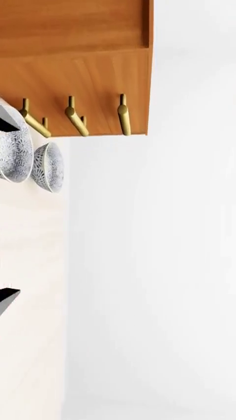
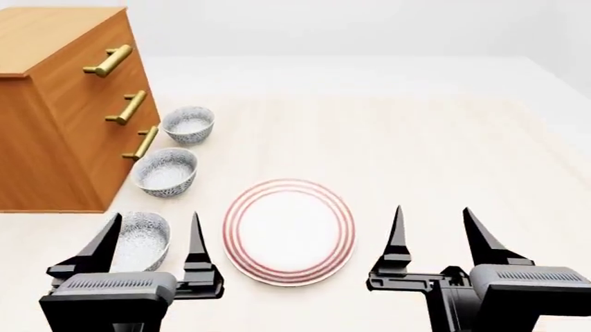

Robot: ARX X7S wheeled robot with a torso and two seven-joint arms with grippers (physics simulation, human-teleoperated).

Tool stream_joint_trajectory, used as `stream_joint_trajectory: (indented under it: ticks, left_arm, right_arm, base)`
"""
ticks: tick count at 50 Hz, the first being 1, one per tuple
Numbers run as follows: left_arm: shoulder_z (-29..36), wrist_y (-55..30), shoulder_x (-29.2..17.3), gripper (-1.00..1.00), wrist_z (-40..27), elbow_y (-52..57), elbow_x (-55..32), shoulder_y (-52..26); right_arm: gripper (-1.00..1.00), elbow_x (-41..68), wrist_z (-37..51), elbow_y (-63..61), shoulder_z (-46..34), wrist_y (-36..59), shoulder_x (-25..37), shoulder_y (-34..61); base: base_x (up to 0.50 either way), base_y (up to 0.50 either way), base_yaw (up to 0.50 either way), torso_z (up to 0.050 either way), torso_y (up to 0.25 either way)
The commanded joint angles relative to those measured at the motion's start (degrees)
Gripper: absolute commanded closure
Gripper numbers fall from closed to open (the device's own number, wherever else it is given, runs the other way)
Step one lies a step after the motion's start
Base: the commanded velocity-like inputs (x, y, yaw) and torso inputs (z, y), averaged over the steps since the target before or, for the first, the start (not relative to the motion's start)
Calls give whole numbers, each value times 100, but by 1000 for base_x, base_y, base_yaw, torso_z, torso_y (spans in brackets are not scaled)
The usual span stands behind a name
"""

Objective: Put the bowl in the middle on the plate.

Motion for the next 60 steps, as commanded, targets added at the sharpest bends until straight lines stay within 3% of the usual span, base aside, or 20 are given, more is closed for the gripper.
stream_joint_trajectory:
  ticks: [1, 22, 29, 60]
  left_arm:
    - [43, -39, -66, -100, -55, 86, -65, 14]
    - [92, -57, -152, -100, -184, 115, -116, 12]
    - [111, -54, -184, -100, -210, 128, -141, 19]
    - [187, -39, -303, -100, -291, 168, -305, 18]
  right_arm:
    - [-100, 38, 66, -40, -44, 34, 77, -5]
    - [-100, 41, 157, 12, -139, -69, 182, -20]
    - [-100, 64, 158, 72, -145, -202, 215, -71]
    - [-100, 196, 364, 42, -324, -123, 437, -40]
  base:
    - [500, 0, 0, 0, 0]
    - [500, 0, 0, 0, 1]
    - [0, 25, 0, 0, 0]
    - [0, 496, 0, 0, 0]
